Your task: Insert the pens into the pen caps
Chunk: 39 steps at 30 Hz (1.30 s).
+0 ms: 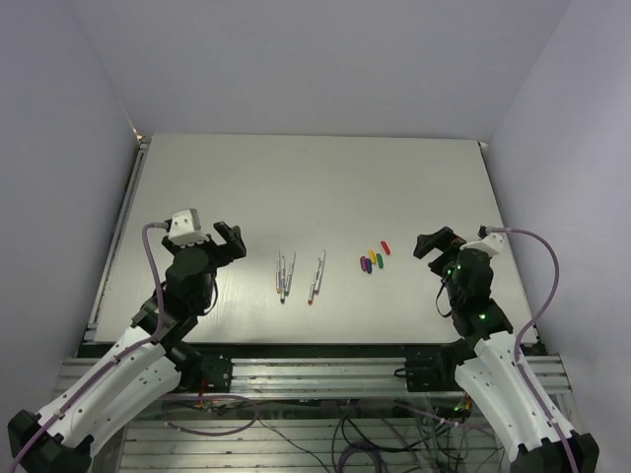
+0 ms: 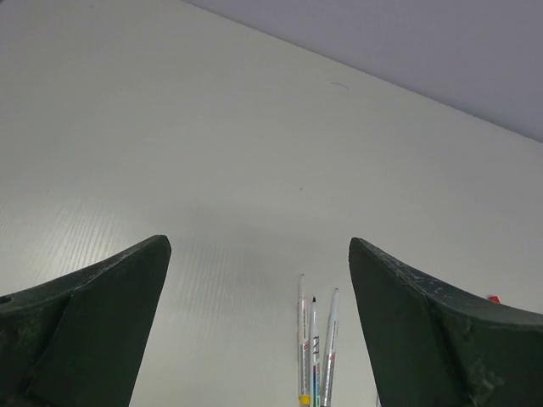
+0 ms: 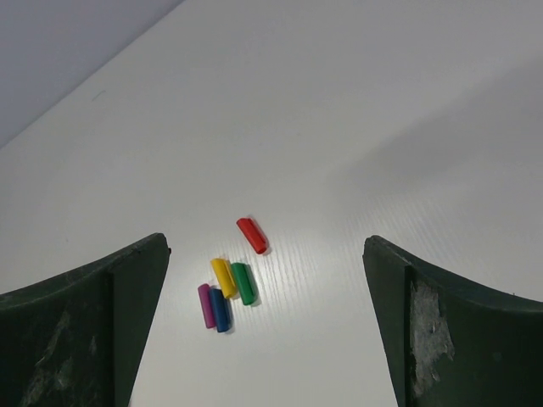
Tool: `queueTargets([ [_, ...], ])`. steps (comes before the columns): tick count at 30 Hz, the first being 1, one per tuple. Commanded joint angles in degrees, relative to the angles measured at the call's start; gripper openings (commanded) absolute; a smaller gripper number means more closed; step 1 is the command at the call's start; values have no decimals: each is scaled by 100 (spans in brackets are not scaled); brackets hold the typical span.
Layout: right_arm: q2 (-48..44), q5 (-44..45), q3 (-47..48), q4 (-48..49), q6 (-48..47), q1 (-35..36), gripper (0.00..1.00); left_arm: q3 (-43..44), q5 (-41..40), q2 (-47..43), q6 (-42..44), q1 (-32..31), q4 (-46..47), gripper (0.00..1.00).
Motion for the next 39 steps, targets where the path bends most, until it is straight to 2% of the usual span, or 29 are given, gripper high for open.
queueTargets([
  [1, 255, -303, -12, 258, -33, 28, 100, -37, 530, 51, 353, 26, 342, 99],
  [3, 285, -413, -51, 363, 10, 30, 100, -79, 631, 73, 348, 27, 392, 99],
  [6, 235, -608, -135, 626, 40, 25, 100, -134, 826, 180, 334, 26, 454, 91],
  [11, 311, -1054, -261, 841, -135, 28, 100, -234, 1440, 674, 341, 18, 627, 93],
  [17, 408, -1896, -622, 1296, 53, 24, 100, -500, 1842, 1318, 72, 0, 1071, 79],
  [21, 646, -2380, -738, 1665, 282, 31, 100, -539, 1884, 1510, 39, -33, 1121, 76],
  [25, 786, -3022, -1095, 2786, 1104, 20, 100, -649, 1887, 1332, -8, -44, 1263, 76],
  [28, 733, -3315, -1386, 3981, 2015, 11, 100, -679, 1816, 1131, 0, -42, 1234, 77],
  [30, 597, -3349, -1458, 4290, 2580, 8, 100, -660, 1762, 1065, 33, -39, 1155, 78],
  [32, 400, -3424, -1626, 4854, 2602, 7, 100, -671, 1717, 1014, 40, -39, 1142, 78],
  [33, 298, -3417, -1753, 5193, 2612, 11, 98, -687, 1711, 997, 39, -43, 1179, 78],
  [36, -82, -3121, -2326, 6366, 2644, 9, 77, -765, 1694, 975, -17, -39, 1346, 78],
  [38, -399, -3068, -2434, 6366, 2585, 10, 75, -782, 1702, 1009, -38, -39, 1424, 78],
  [39, -552, -3190, -2263, 5962, 2274, 7, 76, -770, 1702, 1038, -38, -43, 1430, 78],
])
